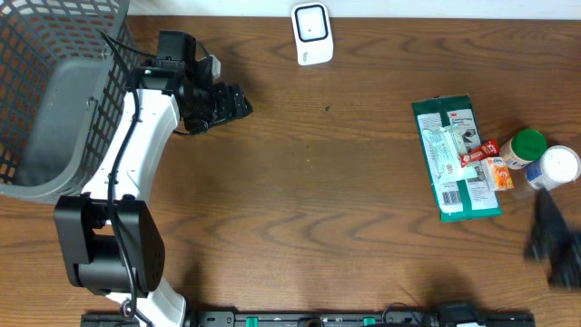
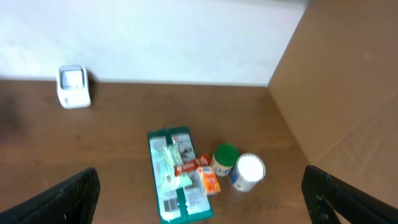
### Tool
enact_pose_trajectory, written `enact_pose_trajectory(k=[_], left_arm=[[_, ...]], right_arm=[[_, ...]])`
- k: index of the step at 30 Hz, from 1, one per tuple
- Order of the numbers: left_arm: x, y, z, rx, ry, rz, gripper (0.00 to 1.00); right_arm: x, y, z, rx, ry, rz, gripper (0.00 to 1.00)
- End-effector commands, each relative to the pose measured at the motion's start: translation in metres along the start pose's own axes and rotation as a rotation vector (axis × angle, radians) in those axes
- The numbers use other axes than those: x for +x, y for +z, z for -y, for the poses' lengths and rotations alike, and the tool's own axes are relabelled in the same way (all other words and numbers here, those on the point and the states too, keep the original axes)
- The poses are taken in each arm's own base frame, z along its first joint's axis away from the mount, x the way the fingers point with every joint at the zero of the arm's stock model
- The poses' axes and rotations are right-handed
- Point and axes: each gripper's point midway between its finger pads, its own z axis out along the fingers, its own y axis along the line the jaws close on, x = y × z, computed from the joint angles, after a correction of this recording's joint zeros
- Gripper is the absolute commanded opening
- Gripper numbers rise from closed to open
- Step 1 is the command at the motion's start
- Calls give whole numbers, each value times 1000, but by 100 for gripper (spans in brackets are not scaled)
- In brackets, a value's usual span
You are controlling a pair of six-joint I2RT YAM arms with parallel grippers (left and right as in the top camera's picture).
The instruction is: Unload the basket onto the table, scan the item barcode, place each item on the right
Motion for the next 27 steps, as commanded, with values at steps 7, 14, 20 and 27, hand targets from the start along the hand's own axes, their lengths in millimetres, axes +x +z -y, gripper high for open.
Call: enact_pose_trajectory(k=[7,14,20,27], left_arm=[[-6,-4,1,-7,8,20,85],[-6,-4,1,-7,8,20,85],[-6,-4,1,-7,8,20,85],[-6,-4,1,-7,8,20,85]], right_arm=[[58,-71,2,-103,70,272,99],[89,-57,-8,-124,97,399,99],[85,-6,-25,-123,115,475,99],[67,52,-45,-126,156,654,99]])
